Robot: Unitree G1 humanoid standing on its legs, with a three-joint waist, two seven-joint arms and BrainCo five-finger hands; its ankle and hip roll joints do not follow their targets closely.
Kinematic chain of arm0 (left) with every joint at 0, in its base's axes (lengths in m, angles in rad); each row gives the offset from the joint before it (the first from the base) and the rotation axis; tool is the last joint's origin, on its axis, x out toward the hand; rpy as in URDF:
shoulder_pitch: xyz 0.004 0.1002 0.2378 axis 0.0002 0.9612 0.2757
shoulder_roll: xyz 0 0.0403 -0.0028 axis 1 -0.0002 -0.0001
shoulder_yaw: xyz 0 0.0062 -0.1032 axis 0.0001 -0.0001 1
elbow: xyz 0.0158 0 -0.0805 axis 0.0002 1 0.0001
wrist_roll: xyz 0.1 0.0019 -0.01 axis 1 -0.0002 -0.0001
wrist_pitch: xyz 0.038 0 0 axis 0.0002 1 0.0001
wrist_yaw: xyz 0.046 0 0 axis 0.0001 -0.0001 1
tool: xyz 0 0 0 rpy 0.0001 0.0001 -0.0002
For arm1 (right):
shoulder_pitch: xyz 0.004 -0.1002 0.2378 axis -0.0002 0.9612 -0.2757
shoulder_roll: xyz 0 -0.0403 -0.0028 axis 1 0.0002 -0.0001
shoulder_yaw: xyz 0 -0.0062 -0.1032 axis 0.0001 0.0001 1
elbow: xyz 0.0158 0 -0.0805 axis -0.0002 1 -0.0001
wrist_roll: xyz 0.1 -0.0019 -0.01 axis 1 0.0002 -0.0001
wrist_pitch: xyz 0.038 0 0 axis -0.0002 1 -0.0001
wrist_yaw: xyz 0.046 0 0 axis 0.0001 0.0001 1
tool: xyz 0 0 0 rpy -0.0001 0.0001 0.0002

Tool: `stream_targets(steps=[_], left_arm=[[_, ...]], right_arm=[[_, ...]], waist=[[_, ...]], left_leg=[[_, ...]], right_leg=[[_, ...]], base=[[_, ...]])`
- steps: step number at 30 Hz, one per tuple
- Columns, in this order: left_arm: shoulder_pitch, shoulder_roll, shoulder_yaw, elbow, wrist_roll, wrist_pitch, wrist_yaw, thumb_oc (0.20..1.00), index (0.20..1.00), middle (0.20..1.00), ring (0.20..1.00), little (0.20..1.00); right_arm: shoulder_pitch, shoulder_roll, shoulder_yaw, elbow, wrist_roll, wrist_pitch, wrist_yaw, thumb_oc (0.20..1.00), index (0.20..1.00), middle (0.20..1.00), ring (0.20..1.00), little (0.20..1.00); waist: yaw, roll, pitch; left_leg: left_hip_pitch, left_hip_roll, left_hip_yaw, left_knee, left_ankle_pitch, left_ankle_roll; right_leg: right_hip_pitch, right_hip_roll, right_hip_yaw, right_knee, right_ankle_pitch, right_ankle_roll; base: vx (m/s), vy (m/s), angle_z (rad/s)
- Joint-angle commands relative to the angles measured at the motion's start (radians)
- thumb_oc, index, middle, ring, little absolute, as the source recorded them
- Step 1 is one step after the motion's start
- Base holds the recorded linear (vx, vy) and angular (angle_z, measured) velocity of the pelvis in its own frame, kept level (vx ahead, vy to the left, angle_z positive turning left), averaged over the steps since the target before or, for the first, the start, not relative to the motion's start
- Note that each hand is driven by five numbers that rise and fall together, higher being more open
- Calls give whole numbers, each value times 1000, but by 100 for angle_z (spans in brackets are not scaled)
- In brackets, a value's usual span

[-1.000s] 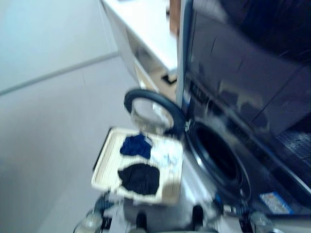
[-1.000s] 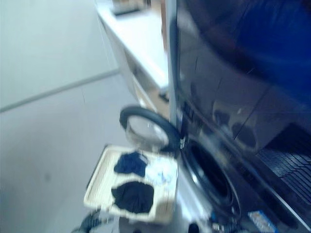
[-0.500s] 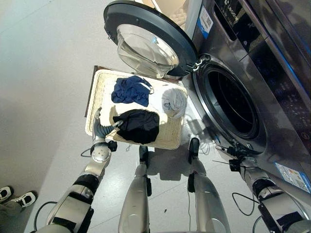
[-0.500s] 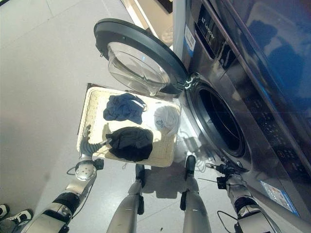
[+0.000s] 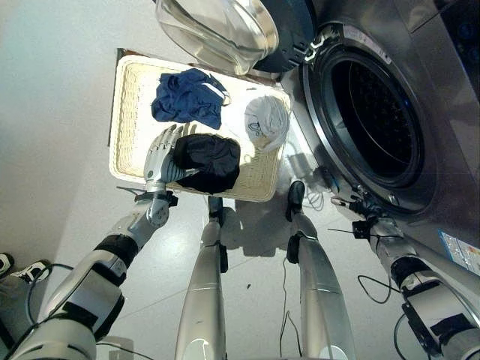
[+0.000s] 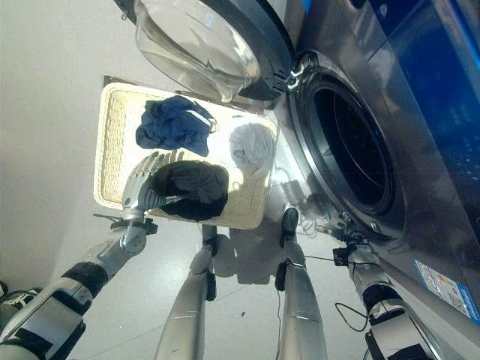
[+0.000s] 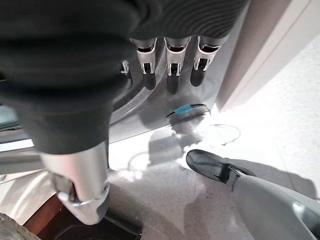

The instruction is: Put the clothes into the washing machine.

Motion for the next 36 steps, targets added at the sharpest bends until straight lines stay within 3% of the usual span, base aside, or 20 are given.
stream_targets(steps=[1, 5, 17, 19, 24, 29, 30, 36], left_arm=[[-40, 50, 24, 28, 30, -7, -18, 1000, 1000, 1000, 1000, 1000], [-58, 56, 0, 49, 26, -13, -44, 1000, 1000, 1000, 1000, 1000], [-63, 27, -53, 116, 38, 83, -165, 1000, 1000, 1000, 1000, 1000], [-78, 21, -68, 146, 31, 129, -246, 1000, 1000, 1000, 1000, 1000], [-111, 7, -106, 222, 4, 215, -343, 1000, 1000, 1000, 1000, 1000], [-114, 4, -114, 232, 3, 225, -350, 1000, 1000, 1000, 1000, 1000], [-118, -5, -133, 265, 16, 261, -355, 1000, 1000, 1000, 1000, 1000], [-132, -23, -144, 305, 51, 298, -305, 1000, 1000, 1000, 1000, 1000]], right_arm=[[19, -39, 38, -59, 33, -52, 9, 1000, 1000, 1000, 1000, 1000], [3, -45, 51, -85, 38, -62, 12, 1000, 1000, 1000, 1000, 1000], [-43, -54, 91, -165, 46, -64, 6, 1000, 1000, 1000, 1000, 1000], [-60, -52, 101, -175, 48, -59, 0, 1000, 1000, 1000, 1000, 1000], [-96, -49, 118, -167, 66, -67, 3, 1000, 1000, 1000, 1000, 1000], [-100, -48, 122, -165, 69, -69, 4, 1000, 1000, 1000, 1000, 1000], [-110, -48, 132, -165, 73, -71, 1, 1000, 1000, 1000, 1000, 1000], [-130, -33, 148, -151, 77, -86, -5, 1000, 1000, 1000, 1000, 1000]], waist=[[-7, -23, -25], [-11, -22, -25], [-24, -25, -25], [-28, -28, -25], [-37, -36, -25], [-38, -38, -25], [-42, -38, -25], [-43, -43, -25]], left_leg=[[-82, -103, -12, 105, -34, 58], [-114, -104, -16, 115, -30, 54], [-181, -107, -30, 133, -26, 48], [-191, -104, -29, 133, -23, 46], [-202, -105, -31, 129, -18, 47], [-201, -104, -31, 127, -17, 47], [-197, -107, -31, 118, -13, 47], [-202, -107, -32, 112, -9, 45]], right_leg=[[-17, 60, -30, 61, -26, 75], [-49, 64, -30, 73, -25, 73], [-117, 82, -12, 89, -23, 69], [-128, 85, -9, 91, -21, 69], [-136, 95, -5, 85, -14, 70], [-135, 96, -4, 82, -12, 70], [-131, 100, -3, 72, -7, 71], [-136, 99, -6, 65, -2, 72]], base=[[0, 0, 0], [0, 0, 0], [0, 3, 0], [0, 0, 0], [0, 0, 0], [0, 0, 0], [0, 0, 0], [0, 0, 0]])
